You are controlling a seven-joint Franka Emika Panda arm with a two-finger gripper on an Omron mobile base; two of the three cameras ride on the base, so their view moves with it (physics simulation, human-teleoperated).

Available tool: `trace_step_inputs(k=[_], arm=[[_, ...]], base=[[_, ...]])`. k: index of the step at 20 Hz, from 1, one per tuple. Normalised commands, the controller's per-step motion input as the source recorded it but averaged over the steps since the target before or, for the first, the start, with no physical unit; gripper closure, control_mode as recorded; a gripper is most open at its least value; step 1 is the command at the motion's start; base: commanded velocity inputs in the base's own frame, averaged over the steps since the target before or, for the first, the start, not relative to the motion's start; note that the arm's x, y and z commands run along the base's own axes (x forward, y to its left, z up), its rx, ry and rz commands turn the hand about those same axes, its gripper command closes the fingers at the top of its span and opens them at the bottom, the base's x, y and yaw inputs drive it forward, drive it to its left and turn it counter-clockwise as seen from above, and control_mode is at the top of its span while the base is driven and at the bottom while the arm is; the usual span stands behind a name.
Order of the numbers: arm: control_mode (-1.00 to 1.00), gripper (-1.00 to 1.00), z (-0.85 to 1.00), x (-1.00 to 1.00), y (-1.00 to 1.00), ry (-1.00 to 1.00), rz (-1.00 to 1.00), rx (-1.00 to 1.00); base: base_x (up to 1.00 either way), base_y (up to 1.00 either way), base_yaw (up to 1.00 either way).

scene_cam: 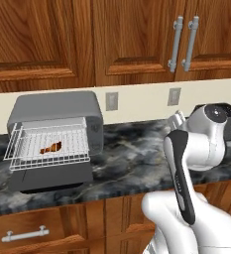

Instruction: Open the toaster oven door. Place the bread on the top rack in the toaster oven and place the chicken drumstick on the bottom rack.

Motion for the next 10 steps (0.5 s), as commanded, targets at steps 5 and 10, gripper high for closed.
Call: trace_step_inputs(k=[5,10], arm=[[-1.0,-1.0,-0.01,0.09,-0.07,-0.01,0.04,0.02],[-1.0,-1.0,-0.23,0.17,0.0,-0.05,0.13,-0.1]], base=[[0.0,-0.04,0.01],[0.0,0.0,0.0]])
